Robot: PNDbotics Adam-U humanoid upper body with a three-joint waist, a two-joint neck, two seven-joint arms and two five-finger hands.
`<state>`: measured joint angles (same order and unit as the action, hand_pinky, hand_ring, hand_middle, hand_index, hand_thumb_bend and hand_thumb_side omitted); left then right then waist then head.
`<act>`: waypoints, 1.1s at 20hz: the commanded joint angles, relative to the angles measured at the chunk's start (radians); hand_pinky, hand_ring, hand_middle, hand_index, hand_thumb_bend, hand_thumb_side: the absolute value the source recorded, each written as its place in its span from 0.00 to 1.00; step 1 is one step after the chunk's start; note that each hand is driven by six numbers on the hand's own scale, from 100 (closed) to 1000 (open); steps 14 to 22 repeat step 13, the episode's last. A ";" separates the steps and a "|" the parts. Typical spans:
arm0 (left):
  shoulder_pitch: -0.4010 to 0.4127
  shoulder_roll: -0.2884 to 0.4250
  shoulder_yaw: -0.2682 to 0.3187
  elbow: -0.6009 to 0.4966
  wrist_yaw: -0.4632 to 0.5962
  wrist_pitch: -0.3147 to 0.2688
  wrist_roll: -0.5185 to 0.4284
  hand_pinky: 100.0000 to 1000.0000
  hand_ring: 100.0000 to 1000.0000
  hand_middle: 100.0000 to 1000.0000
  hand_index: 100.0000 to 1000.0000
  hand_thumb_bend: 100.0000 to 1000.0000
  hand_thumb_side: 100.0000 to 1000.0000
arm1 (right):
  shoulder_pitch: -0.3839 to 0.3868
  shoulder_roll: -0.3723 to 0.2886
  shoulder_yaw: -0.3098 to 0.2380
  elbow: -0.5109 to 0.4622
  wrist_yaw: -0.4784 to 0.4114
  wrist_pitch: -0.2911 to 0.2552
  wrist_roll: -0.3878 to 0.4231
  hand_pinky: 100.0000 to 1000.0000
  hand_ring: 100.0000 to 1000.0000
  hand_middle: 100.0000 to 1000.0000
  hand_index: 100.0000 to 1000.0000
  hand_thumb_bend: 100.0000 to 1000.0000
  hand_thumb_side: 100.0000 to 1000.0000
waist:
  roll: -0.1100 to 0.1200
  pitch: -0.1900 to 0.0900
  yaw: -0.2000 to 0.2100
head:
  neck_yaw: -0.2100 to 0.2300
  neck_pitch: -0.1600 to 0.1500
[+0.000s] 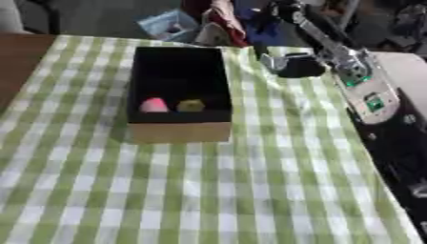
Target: Pick up objects on the table and place them in the box.
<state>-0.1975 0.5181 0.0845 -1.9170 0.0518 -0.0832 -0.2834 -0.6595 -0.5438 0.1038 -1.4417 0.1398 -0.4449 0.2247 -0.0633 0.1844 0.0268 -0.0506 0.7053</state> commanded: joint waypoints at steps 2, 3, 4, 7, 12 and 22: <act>0.006 0.008 0.019 -0.003 0.007 -0.009 0.027 0.56 0.46 0.49 0.68 0.00 0.51 | 0.069 -0.041 -0.066 -0.122 -0.123 0.079 -0.042 0.72 0.60 0.62 0.75 0.00 0.34 | 0.006 -0.012 -0.004 | 0.009 -0.010; 0.007 0.007 0.019 -0.002 0.007 -0.010 0.030 0.56 0.46 0.49 0.68 0.00 0.52 | 0.082 -0.040 -0.072 -0.136 -0.136 0.091 -0.045 0.72 0.59 0.62 0.74 0.00 0.38 | 0.006 -0.011 -0.005 | 0.009 -0.010; 0.013 0.004 0.022 -0.001 0.007 -0.013 0.034 0.56 0.46 0.49 0.68 0.00 0.52 | 0.112 -0.028 -0.091 -0.149 -0.151 0.102 -0.056 0.72 0.59 0.62 0.74 0.00 0.38 | 0.008 -0.009 -0.007 | 0.011 -0.009; 0.025 -0.006 0.023 0.001 0.009 -0.022 0.042 0.56 0.46 0.48 0.68 0.00 0.54 | 0.188 0.004 -0.134 -0.187 -0.179 0.130 -0.085 0.72 0.59 0.61 0.74 0.00 0.44 | 0.012 -0.006 -0.013 | 0.012 -0.004; 0.041 -0.022 0.024 0.001 0.009 -0.036 0.039 0.56 0.46 0.48 0.68 0.00 0.56 | 0.285 0.064 -0.182 -0.236 -0.215 0.168 -0.122 0.72 0.58 0.61 0.74 0.00 0.52 | 0.019 -0.001 -0.019 | 0.009 0.017; 0.043 -0.025 0.024 0.002 0.007 -0.037 0.038 0.56 0.46 0.48 0.68 0.00 0.57 | 0.298 0.074 -0.187 -0.243 -0.219 0.174 -0.125 0.72 0.58 0.61 0.73 0.00 0.53 | 0.021 0.000 -0.021 | 0.009 0.021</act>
